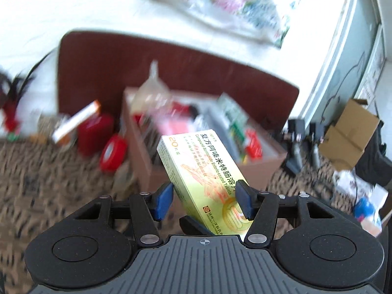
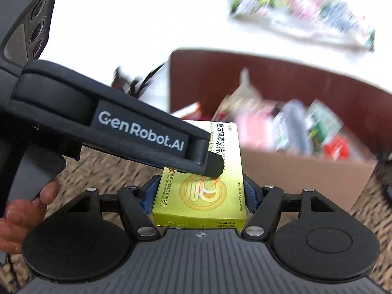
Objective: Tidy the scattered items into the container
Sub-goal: 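Lift the medicine box with the left gripper and carry it over the box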
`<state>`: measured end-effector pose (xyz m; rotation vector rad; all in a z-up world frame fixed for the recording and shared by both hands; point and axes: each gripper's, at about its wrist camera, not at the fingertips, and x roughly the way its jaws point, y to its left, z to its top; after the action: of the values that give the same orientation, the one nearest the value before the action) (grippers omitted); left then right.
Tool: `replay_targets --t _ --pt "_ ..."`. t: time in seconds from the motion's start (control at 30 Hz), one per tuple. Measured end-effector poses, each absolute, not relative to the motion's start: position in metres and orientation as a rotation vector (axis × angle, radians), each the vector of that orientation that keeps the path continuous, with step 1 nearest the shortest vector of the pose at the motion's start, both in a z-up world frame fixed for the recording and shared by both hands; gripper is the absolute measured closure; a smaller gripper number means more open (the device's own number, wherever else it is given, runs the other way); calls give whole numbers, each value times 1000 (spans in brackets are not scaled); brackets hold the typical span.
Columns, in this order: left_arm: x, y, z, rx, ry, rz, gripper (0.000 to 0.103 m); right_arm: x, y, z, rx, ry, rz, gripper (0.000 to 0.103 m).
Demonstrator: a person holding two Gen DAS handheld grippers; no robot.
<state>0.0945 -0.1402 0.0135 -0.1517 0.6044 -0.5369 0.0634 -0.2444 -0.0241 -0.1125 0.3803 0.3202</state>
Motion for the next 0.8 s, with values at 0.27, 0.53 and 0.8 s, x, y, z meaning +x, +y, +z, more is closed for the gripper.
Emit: replay_targets --t 0.27,0.53,0.8 --pt "179 -166 29 -123 560 -579 47 130 -265 -3 -50 285 214 31" --pt "230 -176 7 -52 571 -534 48 190 -270 -17 -11 306 207 31" --pt "276 -192 8 -76 592 -548 48 230 -271 -16 -37 339 175 31"
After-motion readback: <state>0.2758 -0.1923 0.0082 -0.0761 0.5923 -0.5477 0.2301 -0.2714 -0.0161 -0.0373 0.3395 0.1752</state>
